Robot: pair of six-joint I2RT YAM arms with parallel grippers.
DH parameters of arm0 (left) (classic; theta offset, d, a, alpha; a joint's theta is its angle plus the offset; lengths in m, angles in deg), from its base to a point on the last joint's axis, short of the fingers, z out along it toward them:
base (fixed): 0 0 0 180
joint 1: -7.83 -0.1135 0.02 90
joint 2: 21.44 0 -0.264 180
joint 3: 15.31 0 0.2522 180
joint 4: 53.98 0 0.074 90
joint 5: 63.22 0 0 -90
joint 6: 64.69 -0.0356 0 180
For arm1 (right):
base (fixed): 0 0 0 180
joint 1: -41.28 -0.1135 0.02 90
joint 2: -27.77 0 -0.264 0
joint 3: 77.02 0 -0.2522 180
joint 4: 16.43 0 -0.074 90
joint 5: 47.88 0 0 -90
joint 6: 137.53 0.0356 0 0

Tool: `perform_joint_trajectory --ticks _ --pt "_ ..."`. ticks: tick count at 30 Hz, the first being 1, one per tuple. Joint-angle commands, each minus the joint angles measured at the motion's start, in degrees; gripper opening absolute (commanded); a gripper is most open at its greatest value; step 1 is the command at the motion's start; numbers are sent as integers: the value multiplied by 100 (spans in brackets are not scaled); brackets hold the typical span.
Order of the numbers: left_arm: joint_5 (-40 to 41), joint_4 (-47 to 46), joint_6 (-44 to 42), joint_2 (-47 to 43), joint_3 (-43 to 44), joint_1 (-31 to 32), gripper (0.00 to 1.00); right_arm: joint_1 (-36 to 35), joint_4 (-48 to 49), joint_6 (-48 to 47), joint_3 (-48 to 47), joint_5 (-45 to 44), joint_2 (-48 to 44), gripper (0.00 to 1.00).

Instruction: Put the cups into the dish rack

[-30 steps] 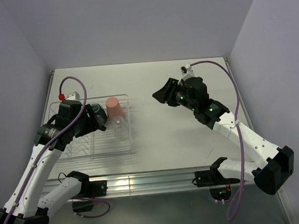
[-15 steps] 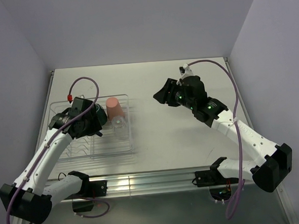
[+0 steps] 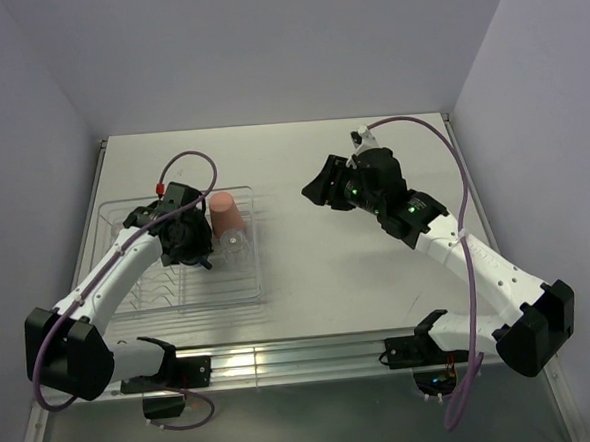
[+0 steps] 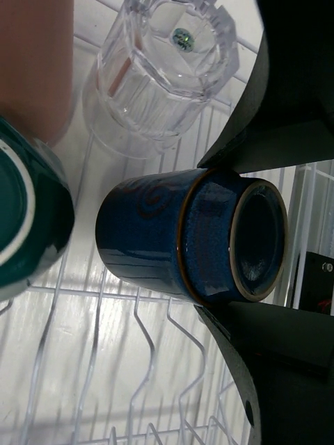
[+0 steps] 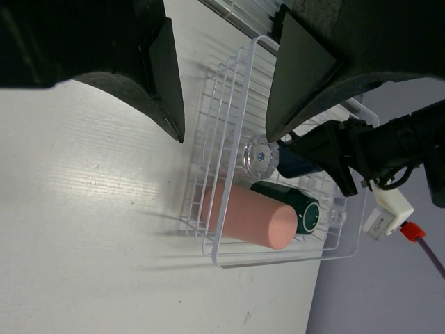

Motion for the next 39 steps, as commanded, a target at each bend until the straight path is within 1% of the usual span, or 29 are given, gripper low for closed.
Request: perform_joint_trajectory --ticks 1,9,17,20,22,24,25,27,28,29,30,31,36,39 --pt "-130 -414 -150 166 10 10 4 27 38 -99 -210 -19 10 58" --pt "-350 -678 -220 570 -139 10 6 36 65 -99 -166 25 80 58" --pt "-359 -784 -238 861 -166 10 11 36 82 -99 -157 69 151 58" --pt "-359 -827 -238 905 -183 10 16 36 82 -99 -157 69 168 58" --pt "-359 -854 -220 922 -210 10 22 27 91 -108 -148 78 177 58" --pt "-359 -880 -220 940 -219 10 26 36 91 -108 -148 87 177 58" --pt "-368 -898 -220 949 -236 10 32 36 82 -108 -157 87 177 58" --pt "-350 -907 -211 958 -245 10 38 36 82 -108 -148 95 195 58" --pt "-350 -915 -202 966 -245 10 45 36 100 -108 -148 104 186 58" --pt "-350 -916 -202 958 -254 10 48 36 100 -99 -148 96 195 58" --pt "-341 -924 -194 966 -254 10 50 36 100 -99 -148 104 203 58" --pt "-341 -933 -194 975 -262 10 54 36 100 -99 -148 122 212 58" --pt "-297 -942 -185 949 -271 10 67 36 109 -99 -148 157 230 58" --pt "-289 -942 -185 949 -271 10 69 36 117 -99 -148 166 239 58"
